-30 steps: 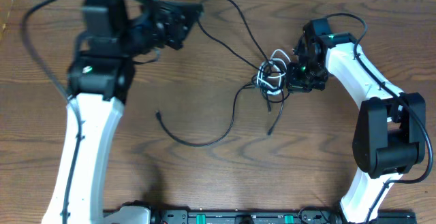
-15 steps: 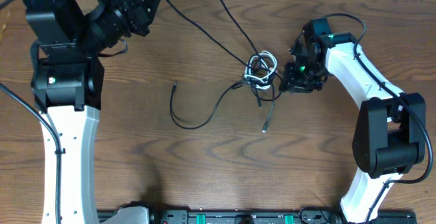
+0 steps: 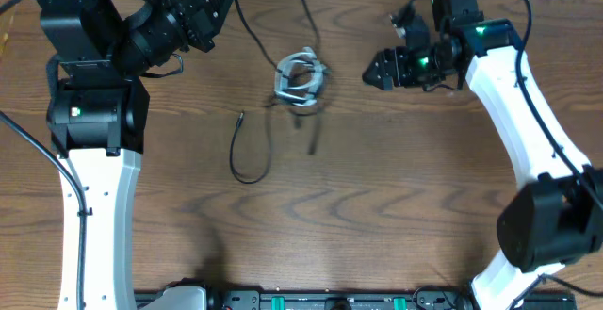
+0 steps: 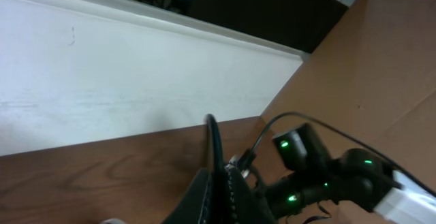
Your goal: Untangle cables
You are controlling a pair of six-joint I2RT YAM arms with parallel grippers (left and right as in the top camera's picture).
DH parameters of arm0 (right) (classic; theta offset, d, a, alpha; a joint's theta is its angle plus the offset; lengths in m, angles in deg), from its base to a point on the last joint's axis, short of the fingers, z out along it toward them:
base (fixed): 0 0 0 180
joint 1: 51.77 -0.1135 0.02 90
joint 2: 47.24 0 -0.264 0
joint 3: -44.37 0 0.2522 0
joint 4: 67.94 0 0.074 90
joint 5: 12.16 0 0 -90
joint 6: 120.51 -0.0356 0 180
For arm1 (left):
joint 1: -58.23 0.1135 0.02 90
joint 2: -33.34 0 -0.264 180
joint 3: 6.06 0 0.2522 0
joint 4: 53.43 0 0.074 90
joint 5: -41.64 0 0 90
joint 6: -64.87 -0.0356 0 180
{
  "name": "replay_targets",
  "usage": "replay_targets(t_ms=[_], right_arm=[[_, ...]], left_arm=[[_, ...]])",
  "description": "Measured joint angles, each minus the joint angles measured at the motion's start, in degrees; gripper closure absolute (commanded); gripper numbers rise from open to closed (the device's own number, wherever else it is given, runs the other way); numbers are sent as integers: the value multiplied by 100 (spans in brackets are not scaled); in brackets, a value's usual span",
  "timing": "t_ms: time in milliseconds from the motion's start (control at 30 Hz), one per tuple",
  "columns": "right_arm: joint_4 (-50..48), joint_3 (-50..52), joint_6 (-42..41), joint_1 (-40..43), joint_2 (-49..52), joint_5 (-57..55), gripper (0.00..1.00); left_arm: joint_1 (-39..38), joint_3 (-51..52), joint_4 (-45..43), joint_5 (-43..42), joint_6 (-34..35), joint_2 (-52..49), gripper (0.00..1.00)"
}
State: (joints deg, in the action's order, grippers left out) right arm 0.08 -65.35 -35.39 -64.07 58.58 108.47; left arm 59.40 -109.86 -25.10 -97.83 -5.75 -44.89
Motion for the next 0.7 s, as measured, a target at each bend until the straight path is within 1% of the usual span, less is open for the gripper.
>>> replay_targets(t_ms=[200, 533, 667, 700], right_arm=[[-719, -26, 271, -367, -55, 343, 22], [-1921, -26, 461, -1095, -55, 546, 21], [-2225, -26, 402, -1209, -55, 538, 23], [-2260, -26, 378, -1209, -55, 514, 25]], left_arm=[[0, 0, 7, -46, 66, 0, 92], [-103, 0, 4, -474, 483, 0, 92], [-151, 0, 4, -605, 667, 2, 93], [-151, 0, 4, -619, 710, 0, 92]])
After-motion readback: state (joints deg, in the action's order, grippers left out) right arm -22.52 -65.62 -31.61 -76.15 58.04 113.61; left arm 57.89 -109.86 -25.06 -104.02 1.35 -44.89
